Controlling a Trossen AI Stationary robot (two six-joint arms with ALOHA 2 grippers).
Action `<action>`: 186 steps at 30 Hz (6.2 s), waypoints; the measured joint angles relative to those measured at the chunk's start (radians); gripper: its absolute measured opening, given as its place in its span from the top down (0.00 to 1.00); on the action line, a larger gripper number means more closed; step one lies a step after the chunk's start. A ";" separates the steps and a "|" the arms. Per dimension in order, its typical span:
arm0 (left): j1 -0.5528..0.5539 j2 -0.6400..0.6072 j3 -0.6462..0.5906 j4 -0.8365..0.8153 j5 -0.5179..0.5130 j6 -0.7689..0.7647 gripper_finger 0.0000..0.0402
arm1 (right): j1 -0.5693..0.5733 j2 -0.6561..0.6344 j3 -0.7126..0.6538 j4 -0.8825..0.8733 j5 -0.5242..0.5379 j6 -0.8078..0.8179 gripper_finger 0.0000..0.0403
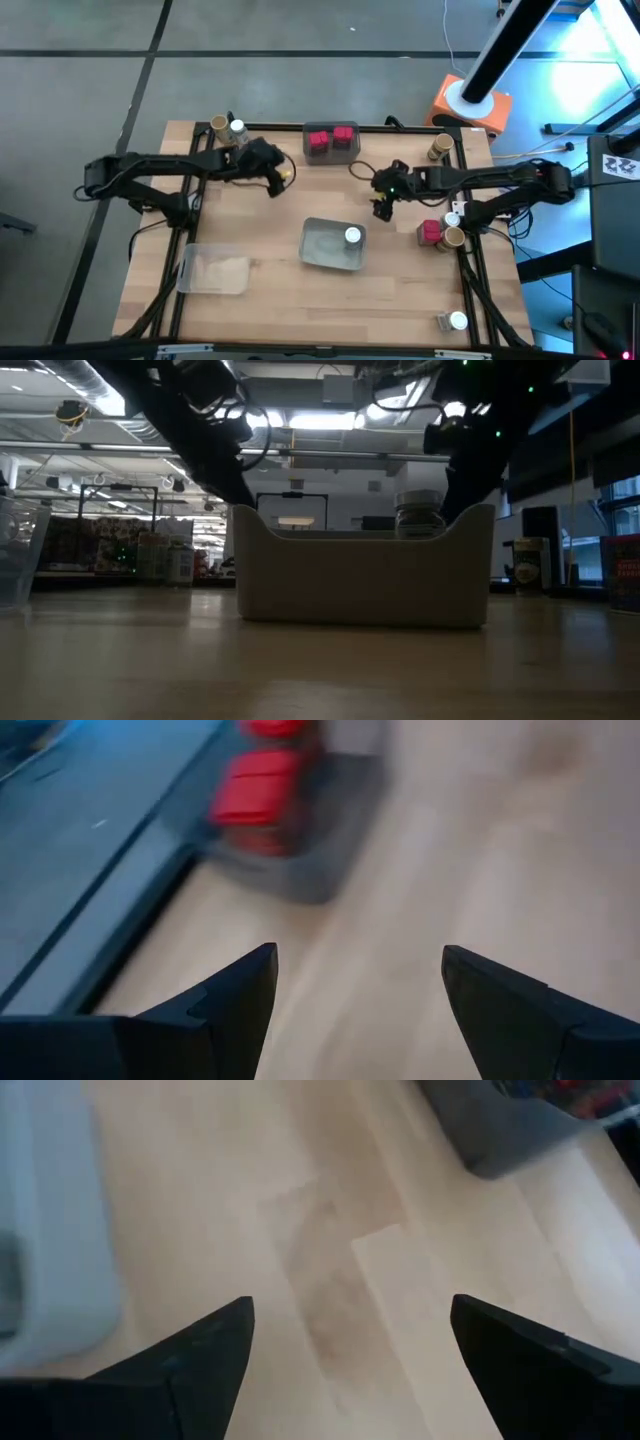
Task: Sort spices by type
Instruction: Put the left white seasoning bottle into the gray bin
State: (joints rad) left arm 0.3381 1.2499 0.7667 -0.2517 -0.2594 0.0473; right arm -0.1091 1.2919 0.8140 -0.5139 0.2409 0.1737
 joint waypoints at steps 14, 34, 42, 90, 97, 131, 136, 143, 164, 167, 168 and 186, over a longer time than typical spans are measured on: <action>0.323 0.000 0.054 -0.060 -0.122 -0.066 0.34 | -0.151 0.001 -0.085 0.182 0.013 -0.076 0.16; 0.568 0.130 0.252 -0.347 -0.121 -0.094 0.34 | -0.180 0.002 -0.154 0.333 0.003 -0.103 0.16; 0.595 0.224 0.252 -0.341 -0.122 -0.083 0.34 | -0.180 0.002 -0.154 0.333 0.002 -0.096 0.16; 0.635 0.255 0.250 -0.395 -0.010 0.035 0.34 | -0.180 0.002 -0.154 0.334 -0.007 -0.094 0.16; 0.635 0.314 0.250 -0.424 0.007 0.040 0.34 | -0.180 0.002 -0.154 0.334 -0.007 -0.094 0.16; 0.297 0.173 0.252 -0.443 0.024 0.192 0.53 | -0.180 0.003 -0.154 0.335 -0.010 -0.101 0.16; 0.182 0.172 0.252 -0.443 0.021 0.180 0.53 | -0.180 0.003 -0.154 0.350 -0.016 -0.101 0.16; 0.045 0.172 0.269 -0.396 0.020 0.152 0.53 | -0.180 0.003 -0.154 0.354 -0.025 -0.101 0.16; -0.373 0.173 0.312 -0.099 0.107 0.036 0.52 | -0.180 0.003 -0.154 0.413 -0.025 -0.202 0.16; -0.411 0.173 0.312 -0.049 0.106 -0.003 0.52 | -0.180 0.003 -0.154 0.413 -0.025 -0.212 0.16; -0.422 0.173 0.312 -0.033 0.107 -0.019 0.52 | -0.180 0.003 -0.154 0.413 -0.025 -0.220 0.16; -0.540 0.291 0.320 -0.024 0.071 -0.169 0.52 | -0.179 0.003 -0.154 0.408 -0.025 -0.232 0.16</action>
State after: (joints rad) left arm -0.2024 1.5413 1.0871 -0.2755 -0.1882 -0.1219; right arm -0.2885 1.2945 0.6601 -0.1055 0.2157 -0.0583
